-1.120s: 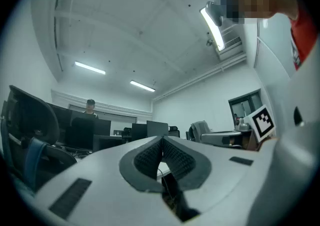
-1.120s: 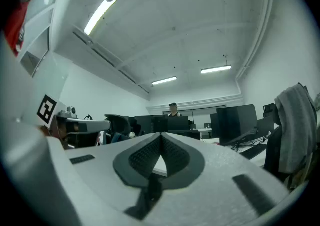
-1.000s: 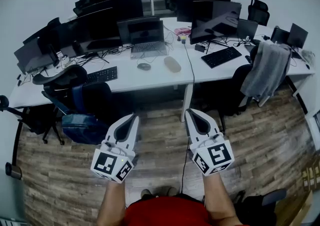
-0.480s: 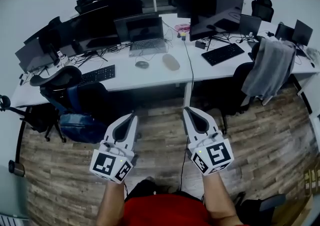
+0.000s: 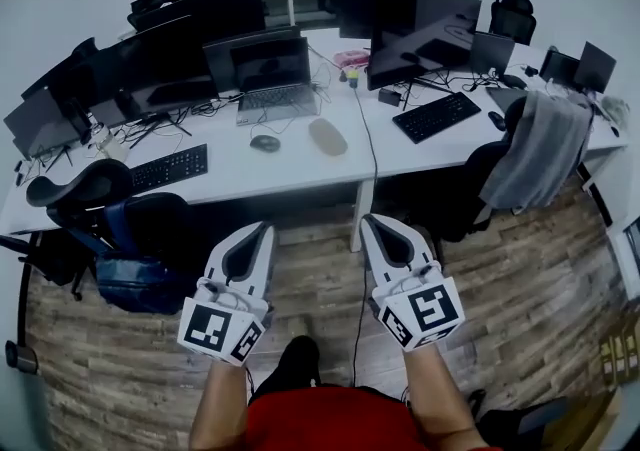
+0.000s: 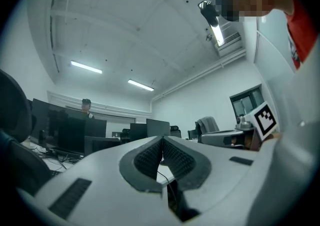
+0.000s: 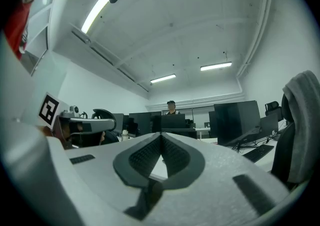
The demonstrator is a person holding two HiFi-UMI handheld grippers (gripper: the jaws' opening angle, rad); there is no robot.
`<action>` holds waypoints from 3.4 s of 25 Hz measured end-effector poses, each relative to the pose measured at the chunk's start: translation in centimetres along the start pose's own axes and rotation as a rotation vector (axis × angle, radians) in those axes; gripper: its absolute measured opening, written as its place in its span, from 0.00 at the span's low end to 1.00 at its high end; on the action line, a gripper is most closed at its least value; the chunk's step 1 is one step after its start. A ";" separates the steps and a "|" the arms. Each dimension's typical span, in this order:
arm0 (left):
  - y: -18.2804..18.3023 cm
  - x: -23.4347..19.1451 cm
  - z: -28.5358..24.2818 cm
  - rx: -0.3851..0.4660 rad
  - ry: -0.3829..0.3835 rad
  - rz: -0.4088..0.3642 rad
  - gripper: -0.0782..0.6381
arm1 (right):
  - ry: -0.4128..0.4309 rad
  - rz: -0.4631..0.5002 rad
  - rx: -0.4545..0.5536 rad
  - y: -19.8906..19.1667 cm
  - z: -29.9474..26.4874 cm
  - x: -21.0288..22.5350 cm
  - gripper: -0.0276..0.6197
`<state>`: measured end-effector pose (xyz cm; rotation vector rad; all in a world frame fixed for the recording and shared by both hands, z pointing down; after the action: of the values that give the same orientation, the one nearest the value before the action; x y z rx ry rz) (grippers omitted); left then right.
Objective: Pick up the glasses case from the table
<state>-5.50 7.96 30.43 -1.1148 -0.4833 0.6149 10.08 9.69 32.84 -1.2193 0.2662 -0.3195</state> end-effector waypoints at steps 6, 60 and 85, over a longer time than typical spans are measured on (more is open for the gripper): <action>-3.1 -6.2 -6.1 0.025 -0.030 0.018 0.12 | -0.031 0.039 -0.022 -2.9 -7.6 3.0 0.05; -17.9 -25.2 -24.9 -0.118 0.170 0.005 0.12 | 0.023 0.023 -0.733 -40.0 -32.3 20.9 0.74; -18.1 -27.3 -22.1 -0.127 0.220 0.009 0.12 | -0.034 -0.009 -0.739 -39.8 -33.0 20.9 0.66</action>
<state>-7.68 -30.86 37.60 -1.2898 -0.3307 0.4667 13.37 -39.30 59.25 -1.9514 0.3652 -0.2094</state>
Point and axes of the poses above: the fingertips, and each gripper's own axes: z backward along the fingers, x to its right, y out of its top, the point moved 2 cm from there along z, backward along the fingers, and after that the axes turned 13 degrees about x, right-handed, at the moved point
